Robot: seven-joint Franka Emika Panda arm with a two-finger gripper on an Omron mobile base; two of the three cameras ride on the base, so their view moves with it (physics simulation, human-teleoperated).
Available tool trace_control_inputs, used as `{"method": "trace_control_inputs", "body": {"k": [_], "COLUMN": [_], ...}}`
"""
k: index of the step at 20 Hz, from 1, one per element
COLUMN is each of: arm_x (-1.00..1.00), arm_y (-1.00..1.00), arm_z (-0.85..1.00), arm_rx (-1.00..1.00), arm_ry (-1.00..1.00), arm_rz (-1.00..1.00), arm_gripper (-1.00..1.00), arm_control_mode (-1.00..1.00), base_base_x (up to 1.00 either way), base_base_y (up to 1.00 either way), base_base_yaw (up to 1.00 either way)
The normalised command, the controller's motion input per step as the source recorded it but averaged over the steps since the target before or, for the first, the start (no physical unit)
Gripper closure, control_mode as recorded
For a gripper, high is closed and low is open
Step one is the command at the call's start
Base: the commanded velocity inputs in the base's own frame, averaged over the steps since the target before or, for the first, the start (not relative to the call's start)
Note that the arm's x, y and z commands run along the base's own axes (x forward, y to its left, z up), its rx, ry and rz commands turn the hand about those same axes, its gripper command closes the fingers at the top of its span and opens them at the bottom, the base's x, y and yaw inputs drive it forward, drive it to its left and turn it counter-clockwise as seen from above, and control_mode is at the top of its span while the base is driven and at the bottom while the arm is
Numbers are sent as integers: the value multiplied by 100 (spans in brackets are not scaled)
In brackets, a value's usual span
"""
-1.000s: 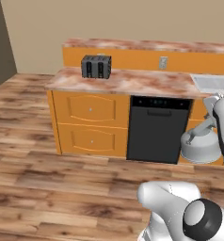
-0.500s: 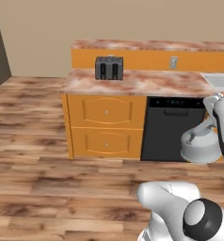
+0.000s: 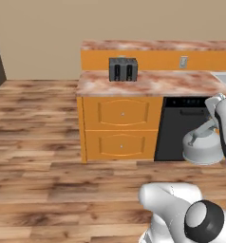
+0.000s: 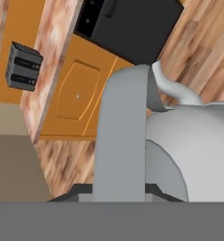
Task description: The kettle is done boiling. Turn off the stove, then wait for 300 timesteps before moving the kettle to the dining table.
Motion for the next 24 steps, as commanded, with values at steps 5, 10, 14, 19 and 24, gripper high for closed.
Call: {"method": "trace_control_inputs", "body": {"k": [5,10,14,19,24], "arm_x": [0,0,0,0,0], "arm_y": [0,0,0,0,0], "arm_z": [0,0,0,0,0], "arm_rx": [0,0,0,0,0], "arm_ry": [0,0,0,0,0], "arm_rz": [0,0,0,0,0], "arm_gripper": [100,100,100,100,100], "arm_control_mode": [100,100,100,100,100], "base_base_x": [0,3,8,10,11], "base_base_y": [89,77,75,88,83], "base_base_yaw": [-20,-20,-19,-20,-20]}}
